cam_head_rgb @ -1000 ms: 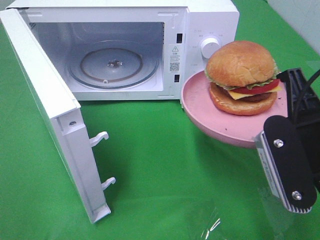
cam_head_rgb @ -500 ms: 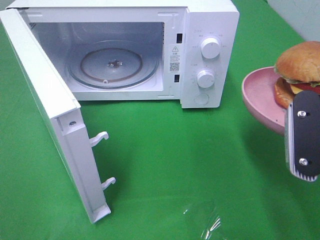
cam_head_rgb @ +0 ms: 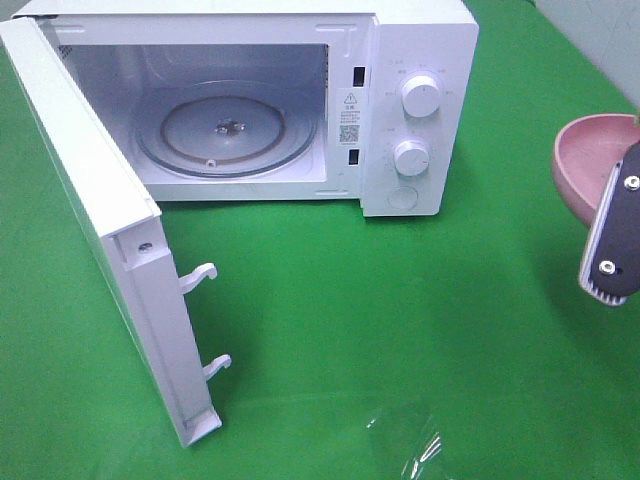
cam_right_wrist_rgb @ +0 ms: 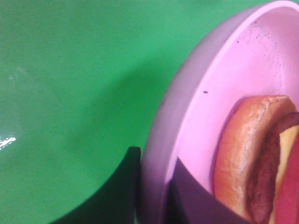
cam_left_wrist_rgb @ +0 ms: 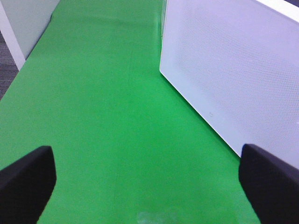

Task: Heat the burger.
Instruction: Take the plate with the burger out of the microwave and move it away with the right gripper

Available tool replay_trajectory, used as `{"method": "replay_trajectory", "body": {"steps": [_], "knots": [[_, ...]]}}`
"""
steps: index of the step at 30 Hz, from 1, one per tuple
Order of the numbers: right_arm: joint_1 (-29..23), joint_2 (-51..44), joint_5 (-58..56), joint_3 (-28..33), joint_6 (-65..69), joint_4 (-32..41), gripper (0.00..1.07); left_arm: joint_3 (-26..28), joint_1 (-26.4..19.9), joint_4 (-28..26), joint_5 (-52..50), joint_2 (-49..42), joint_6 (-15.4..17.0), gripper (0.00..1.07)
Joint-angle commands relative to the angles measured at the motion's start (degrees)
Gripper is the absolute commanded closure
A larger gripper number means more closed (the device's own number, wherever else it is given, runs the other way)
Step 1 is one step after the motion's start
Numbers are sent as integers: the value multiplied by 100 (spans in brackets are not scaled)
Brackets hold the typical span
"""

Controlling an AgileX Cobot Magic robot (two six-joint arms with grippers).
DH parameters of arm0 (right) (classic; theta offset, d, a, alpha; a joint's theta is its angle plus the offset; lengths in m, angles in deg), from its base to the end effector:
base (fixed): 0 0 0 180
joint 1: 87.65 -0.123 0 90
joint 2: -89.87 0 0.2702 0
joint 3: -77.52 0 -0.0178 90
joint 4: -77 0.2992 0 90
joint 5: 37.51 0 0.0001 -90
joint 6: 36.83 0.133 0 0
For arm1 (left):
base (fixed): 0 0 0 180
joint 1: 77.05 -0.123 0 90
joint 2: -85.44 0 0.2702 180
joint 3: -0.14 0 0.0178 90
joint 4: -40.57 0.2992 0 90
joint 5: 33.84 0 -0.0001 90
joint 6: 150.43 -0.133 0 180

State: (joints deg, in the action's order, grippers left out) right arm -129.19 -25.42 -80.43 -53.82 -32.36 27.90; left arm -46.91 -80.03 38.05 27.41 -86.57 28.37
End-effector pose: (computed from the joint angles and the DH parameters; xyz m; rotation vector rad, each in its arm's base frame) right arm 0.2192 0.1026 0.1719 -1.3512 2.0335 -0.6340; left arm 0.0867 -0.0006 0.2877 -0.0287 2.0287 -0.0065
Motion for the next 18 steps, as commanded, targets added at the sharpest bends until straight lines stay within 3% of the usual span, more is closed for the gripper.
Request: {"method": "replay_trajectory", "body": {"steps": [1, 18], "knots": [[-11, 0, -23, -23, 309, -636, 107, -17, -11, -29, 0, -97, 34, 8], [6, 1100, -665, -103, 2206, -1060, 107, -17, -11, -29, 0, -97, 34, 8]]}}
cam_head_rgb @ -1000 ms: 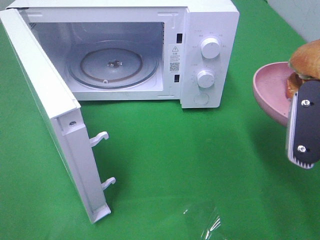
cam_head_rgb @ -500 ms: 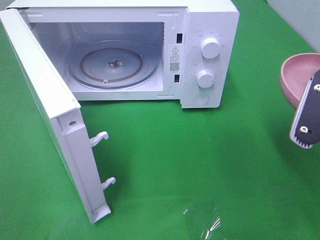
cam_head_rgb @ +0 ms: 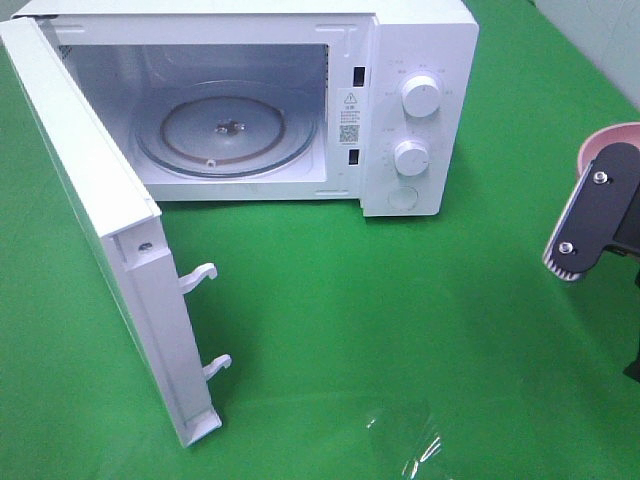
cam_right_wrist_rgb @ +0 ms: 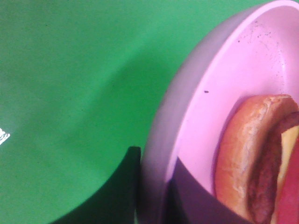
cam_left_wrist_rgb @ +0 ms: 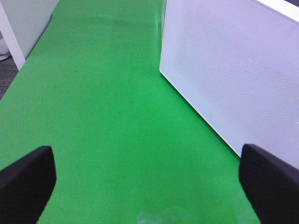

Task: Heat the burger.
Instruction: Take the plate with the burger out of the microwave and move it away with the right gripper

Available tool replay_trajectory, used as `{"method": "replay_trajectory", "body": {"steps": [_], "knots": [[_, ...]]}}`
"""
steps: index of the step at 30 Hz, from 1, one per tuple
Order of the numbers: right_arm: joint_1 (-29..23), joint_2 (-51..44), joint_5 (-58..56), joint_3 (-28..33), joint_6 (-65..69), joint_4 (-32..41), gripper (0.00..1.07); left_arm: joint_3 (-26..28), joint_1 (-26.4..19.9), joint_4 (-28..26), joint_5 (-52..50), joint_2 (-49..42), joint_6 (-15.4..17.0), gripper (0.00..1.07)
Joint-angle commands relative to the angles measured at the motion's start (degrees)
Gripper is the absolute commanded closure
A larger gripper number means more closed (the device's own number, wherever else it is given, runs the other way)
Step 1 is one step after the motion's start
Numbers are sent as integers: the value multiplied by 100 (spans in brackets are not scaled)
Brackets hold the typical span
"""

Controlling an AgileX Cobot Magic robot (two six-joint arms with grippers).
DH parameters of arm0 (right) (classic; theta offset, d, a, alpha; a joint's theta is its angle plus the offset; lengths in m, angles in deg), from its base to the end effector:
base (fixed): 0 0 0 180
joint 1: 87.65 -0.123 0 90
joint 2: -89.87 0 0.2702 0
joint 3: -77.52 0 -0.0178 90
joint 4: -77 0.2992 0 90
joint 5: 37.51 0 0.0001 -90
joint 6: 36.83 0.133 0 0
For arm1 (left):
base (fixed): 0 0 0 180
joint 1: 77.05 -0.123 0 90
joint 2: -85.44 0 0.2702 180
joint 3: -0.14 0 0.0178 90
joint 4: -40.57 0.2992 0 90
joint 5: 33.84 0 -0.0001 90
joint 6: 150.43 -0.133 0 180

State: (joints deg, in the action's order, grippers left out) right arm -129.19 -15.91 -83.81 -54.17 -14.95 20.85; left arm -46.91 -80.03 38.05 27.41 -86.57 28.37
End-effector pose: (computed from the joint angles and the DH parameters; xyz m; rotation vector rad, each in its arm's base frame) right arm 0.2303 0.0973 0.1426 -1.1768 2.2007 -0.7281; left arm 0.0867 -0.0006 0.2877 -0.0287 2.0287 -0.0065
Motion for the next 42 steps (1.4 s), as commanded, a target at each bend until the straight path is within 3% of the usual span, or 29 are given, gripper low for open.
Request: {"method": "replay_trajectory", "body": {"steps": [1, 25, 42], "knots": [[6, 149, -327, -69, 464, -355, 107, -17, -11, -29, 0, -97, 34, 8], [6, 1518, -521, -166, 2802, -166, 107, -17, -11, -29, 0, -97, 34, 8], [1123, 2779, -338, -710, 3375, -63, 106, -17, -11, -29, 0, -97, 34, 8]]}}
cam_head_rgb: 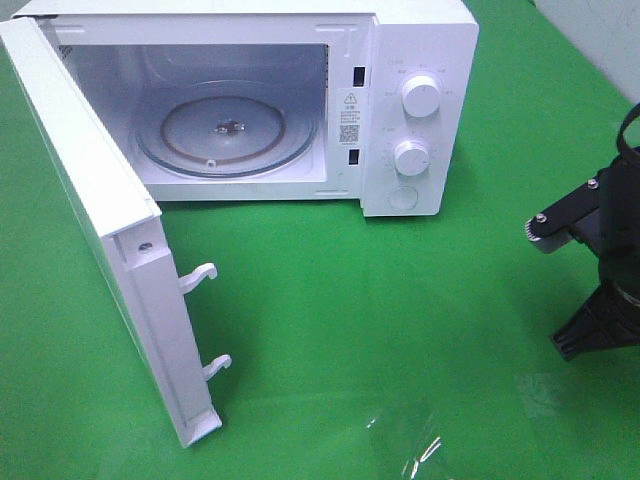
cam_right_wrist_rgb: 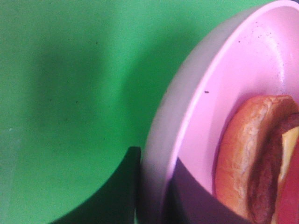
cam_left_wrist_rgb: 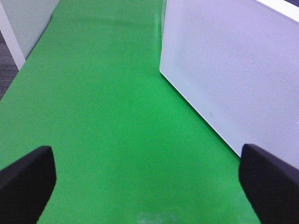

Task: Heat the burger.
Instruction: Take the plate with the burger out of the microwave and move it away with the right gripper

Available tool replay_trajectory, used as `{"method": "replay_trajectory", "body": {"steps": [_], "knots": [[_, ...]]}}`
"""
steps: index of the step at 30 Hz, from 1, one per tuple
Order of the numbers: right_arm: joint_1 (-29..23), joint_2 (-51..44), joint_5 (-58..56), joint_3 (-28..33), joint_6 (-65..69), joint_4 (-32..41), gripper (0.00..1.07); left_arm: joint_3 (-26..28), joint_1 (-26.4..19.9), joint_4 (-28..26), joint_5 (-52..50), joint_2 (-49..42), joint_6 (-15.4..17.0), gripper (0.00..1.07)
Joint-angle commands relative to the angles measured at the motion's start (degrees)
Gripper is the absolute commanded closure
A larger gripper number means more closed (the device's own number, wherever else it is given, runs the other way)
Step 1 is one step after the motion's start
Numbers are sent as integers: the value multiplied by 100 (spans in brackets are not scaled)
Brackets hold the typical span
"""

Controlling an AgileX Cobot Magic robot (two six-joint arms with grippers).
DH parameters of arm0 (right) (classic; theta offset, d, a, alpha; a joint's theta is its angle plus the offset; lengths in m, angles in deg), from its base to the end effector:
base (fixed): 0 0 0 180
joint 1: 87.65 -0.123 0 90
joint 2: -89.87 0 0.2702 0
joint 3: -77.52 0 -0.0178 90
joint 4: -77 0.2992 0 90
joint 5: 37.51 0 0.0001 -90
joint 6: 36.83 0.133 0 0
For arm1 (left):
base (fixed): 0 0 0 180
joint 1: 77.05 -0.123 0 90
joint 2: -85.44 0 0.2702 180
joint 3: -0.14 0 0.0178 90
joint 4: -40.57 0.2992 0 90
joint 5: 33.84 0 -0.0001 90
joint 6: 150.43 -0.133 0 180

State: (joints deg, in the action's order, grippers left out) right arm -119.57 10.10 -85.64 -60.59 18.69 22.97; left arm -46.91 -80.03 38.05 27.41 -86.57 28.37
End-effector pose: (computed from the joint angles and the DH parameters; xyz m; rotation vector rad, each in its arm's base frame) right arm 0.2582 0.0664 0.0579 -0.4113 2.6807 -0.7984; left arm 0.0867 -0.0006 0.2877 -0.0287 2.0287 -0.0065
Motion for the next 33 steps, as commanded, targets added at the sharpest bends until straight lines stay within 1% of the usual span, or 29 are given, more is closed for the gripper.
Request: {"method": "replay_trajectory", "body": {"steps": [1, 2, 7, 14, 16, 17, 18, 19, 20, 21, 23, 24, 25, 26, 27, 28, 30, 31, 32, 33], "knots": [[160, 178, -155, -69, 11, -275, 106, -17, -11, -29, 0, -97, 34, 8], [258, 332, -34, -115, 97, -275, 105, -17, -11, -29, 0, -97, 34, 8], [413, 733, 155, -269, 206, -275, 103, -17, -11, -29, 0, -97, 34, 8], [510, 1134, 292, -447, 647, -269, 99, -17, -11, -29, 0, -97, 34, 8], [510, 1157, 636, -447, 917, -229, 94, -17, -11, -29, 0, -97, 34, 8], [510, 1157, 636, -447, 917, -229, 94, -17, -11, -29, 0, -97, 34, 8], [510, 1157, 682, -447, 911, -195, 91, -17, -11, -29, 0, -97, 34, 8], [510, 1157, 682, -447, 911, -195, 91, -17, -11, -29, 0, -97, 34, 8], [510, 1157, 762, -447, 871, -109, 85, -17, -11, -29, 0, -97, 34, 8], [510, 1157, 762, -447, 871, -109, 85, -17, -11, -29, 0, -97, 34, 8], [510, 1106, 773, -447, 808, 0, 71, -17, -11, -29, 0, -97, 34, 8], [510, 1106, 773, -447, 808, 0, 71, -17, -11, -29, 0, -97, 34, 8], [510, 1071, 773, -447, 768, 52, 67, -17, -11, -29, 0, -97, 34, 8], [510, 1071, 773, -447, 768, 52, 67, -17, -11, -29, 0, -97, 34, 8], [498, 945, 796, -447, 619, 178, 62, -17, -11, -29, 0, -97, 34, 8], [498, 945, 796, -447, 619, 178, 62, -17, -11, -29, 0, -97, 34, 8], [493, 527, 945, -447, 143, 544, 59, -17, -11, -29, 0, -97, 34, 8], [493, 527, 945, -447, 143, 544, 59, -17, -11, -29, 0, -97, 34, 8], [493, 201, 1020, -447, -195, 837, 59, -17, -11, -29, 0, -97, 34, 8], [493, 201, 1020, -447, -195, 837, 59, -17, -11, -29, 0, -97, 34, 8]]}}
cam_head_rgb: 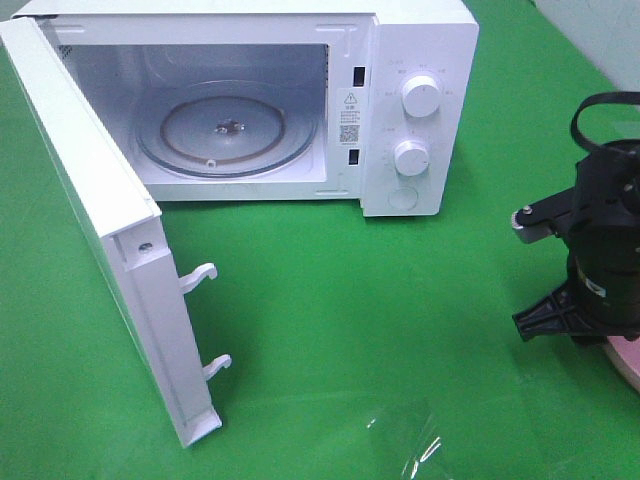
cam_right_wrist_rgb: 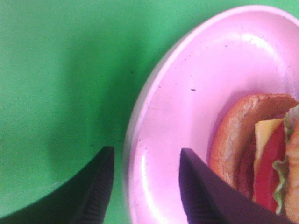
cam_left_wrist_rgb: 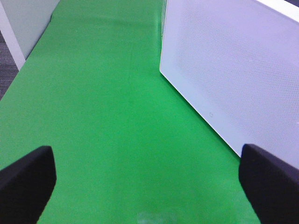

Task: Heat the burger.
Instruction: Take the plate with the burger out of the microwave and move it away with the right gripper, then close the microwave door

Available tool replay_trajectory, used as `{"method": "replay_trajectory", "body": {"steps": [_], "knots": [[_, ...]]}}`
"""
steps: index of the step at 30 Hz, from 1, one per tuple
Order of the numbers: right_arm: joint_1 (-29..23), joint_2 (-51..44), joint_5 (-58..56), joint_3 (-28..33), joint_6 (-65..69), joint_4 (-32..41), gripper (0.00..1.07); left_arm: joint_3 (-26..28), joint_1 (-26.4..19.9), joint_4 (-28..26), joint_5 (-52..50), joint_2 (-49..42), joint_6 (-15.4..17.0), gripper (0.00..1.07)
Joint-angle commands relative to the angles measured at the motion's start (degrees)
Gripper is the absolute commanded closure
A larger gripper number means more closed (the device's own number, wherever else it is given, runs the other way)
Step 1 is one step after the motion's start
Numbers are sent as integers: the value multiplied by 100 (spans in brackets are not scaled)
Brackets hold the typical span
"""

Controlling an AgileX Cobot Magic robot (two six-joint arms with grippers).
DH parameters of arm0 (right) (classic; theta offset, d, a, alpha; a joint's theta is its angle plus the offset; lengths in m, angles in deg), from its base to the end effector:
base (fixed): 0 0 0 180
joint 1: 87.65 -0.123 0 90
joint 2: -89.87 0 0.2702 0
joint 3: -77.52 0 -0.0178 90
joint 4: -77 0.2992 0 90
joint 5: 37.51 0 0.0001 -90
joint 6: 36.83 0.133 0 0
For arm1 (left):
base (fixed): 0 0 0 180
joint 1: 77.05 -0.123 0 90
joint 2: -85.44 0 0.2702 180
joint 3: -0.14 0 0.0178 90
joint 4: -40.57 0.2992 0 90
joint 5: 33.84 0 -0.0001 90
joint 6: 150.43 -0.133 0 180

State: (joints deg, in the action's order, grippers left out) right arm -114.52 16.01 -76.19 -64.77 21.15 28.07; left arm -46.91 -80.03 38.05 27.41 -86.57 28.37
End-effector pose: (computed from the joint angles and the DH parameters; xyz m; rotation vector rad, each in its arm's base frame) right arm 0.2808 0.0720 0.0354 -0.2087 2.7644 -0.5710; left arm 0.0867 -0.0006 0.2877 -0.0287 2.0287 -0.0065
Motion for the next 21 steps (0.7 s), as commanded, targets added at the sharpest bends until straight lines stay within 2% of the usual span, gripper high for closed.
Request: {"method": "replay_trajectory", "body": {"steps": [1, 2, 4, 5, 6, 9, 11, 12, 13, 16, 17, 21], "knots": [[-11, -573, 97, -29, -642, 493, 59, -17, -11, -29, 0, -97, 34, 8], [-11, -573, 97, -29, -642, 493, 59, -17, -11, -29, 0, -97, 34, 8], [-11, -1215, 92, -29, -1599, 1186, 59, -17, -11, -29, 0, -97, 34, 8], [-11, -1215, 92, -29, -1599, 1186, 59, -17, -11, -29, 0, -97, 34, 8], [-11, -1518, 63, -29, -2332, 1690, 55, -17, -11, -29, 0, -97, 34, 8], [-11, -1684, 63, -29, -2613, 1902, 53, -17, -11, -29, 0, -97, 34, 8], [-11, -2320, -6, -29, -3816, 2968, 38, -17, -11, -29, 0, -97, 34, 8], [-11, -2320, -6, -29, -3816, 2968, 38, -17, -11, -29, 0, -97, 34, 8], [-11, -2601, -115, -29, -4286, 3461, 31, -17, -11, -29, 0, -97, 34, 8], [-11, -2744, -206, -29, -4475, 3667, 27, -17, -11, -29, 0, -97, 34, 8], [-11, -3008, -424, -29, -4801, 3942, 24, -17, -11, -29, 0, -97, 34, 8], [-11, -3461, -985, -29, -5071, 4188, 24, -17, -11, -29, 0, -97, 34, 8]]}}
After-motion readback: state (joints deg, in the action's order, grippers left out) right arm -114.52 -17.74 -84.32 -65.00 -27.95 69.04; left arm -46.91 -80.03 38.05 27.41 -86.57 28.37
